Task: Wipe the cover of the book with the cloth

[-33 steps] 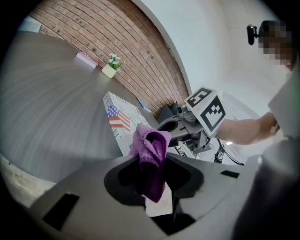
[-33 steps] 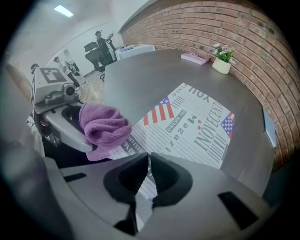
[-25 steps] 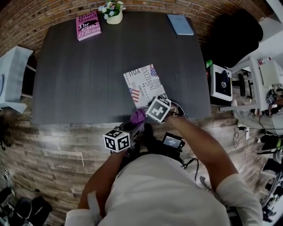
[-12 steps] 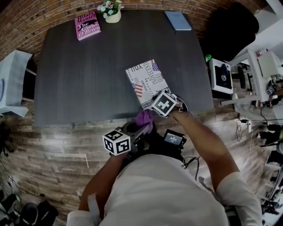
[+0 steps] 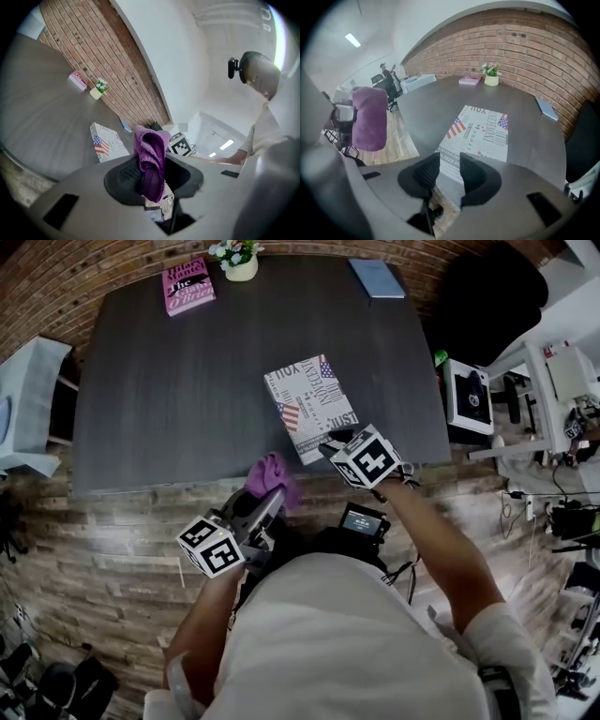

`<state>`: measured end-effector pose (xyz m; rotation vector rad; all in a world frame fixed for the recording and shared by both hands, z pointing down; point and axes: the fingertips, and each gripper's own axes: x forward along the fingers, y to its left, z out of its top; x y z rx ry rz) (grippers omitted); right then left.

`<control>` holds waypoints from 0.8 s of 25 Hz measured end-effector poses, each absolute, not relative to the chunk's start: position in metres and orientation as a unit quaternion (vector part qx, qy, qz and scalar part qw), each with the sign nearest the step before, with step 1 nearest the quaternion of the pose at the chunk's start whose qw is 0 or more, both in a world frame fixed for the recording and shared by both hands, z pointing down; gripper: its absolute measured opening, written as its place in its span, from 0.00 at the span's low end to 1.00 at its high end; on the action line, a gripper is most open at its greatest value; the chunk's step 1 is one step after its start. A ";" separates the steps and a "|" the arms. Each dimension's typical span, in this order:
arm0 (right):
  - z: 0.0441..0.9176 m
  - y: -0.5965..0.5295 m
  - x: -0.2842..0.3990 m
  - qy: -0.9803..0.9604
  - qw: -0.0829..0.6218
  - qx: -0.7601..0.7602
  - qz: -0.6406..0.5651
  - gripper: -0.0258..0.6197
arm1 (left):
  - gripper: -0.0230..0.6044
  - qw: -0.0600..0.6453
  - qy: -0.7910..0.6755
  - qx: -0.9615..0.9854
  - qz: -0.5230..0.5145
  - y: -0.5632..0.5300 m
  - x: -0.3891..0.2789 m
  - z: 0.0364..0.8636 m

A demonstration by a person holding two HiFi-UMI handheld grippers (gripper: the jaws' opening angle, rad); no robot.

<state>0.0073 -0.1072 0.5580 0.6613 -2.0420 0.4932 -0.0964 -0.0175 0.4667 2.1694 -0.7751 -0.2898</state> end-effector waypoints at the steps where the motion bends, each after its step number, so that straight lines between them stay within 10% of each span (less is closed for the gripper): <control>1: 0.549 -0.105 0.009 -0.833 0.439 0.273 0.198 0.26 | 0.21 0.393 -0.312 0.857 -0.121 -0.016 -0.097 0.460; 20: 0.419 0.039 0.128 -0.925 0.181 0.241 0.230 0.20 | 0.21 0.306 -0.439 0.813 -0.228 0.107 -0.023 0.362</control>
